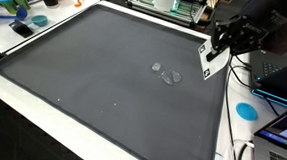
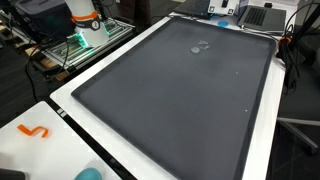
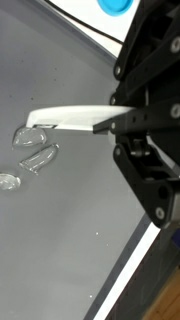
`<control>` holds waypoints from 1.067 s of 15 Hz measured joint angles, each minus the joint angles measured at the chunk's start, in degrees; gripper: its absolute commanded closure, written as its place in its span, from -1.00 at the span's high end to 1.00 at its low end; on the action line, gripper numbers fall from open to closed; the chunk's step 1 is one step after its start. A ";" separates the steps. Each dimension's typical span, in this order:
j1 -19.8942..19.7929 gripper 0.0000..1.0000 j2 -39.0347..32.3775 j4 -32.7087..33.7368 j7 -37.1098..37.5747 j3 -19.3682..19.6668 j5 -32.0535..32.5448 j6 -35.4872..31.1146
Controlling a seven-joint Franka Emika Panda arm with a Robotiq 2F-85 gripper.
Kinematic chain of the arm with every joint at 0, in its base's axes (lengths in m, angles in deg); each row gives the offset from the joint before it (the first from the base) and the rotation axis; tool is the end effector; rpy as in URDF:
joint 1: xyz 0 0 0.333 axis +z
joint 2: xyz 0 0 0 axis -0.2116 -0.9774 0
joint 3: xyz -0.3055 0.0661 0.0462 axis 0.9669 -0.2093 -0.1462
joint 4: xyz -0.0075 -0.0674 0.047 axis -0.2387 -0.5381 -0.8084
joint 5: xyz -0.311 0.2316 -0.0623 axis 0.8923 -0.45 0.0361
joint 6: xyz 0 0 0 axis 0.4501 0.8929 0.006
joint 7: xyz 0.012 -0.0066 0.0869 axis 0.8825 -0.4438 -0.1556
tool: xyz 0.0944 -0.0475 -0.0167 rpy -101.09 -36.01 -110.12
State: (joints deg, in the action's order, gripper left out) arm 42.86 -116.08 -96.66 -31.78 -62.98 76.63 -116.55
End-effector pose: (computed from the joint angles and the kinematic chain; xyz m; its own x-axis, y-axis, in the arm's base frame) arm 0.5823 0.4031 0.3597 0.9151 0.4022 -0.0274 0.3897 -0.8652 0.3157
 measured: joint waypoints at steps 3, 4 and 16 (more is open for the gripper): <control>1.32 -0.98 -1.76 1.91 0.16 0.93 1.99 0.07; 1.68 -0.98 -2.29 2.43 0.19 1.28 2.36 0.08; 3.13 -0.98 -7.65 6.92 7.19 3.77 2.59 0.14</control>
State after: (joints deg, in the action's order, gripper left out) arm 45.98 -123.73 -89.74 -24.59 -59.21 79.22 -116.42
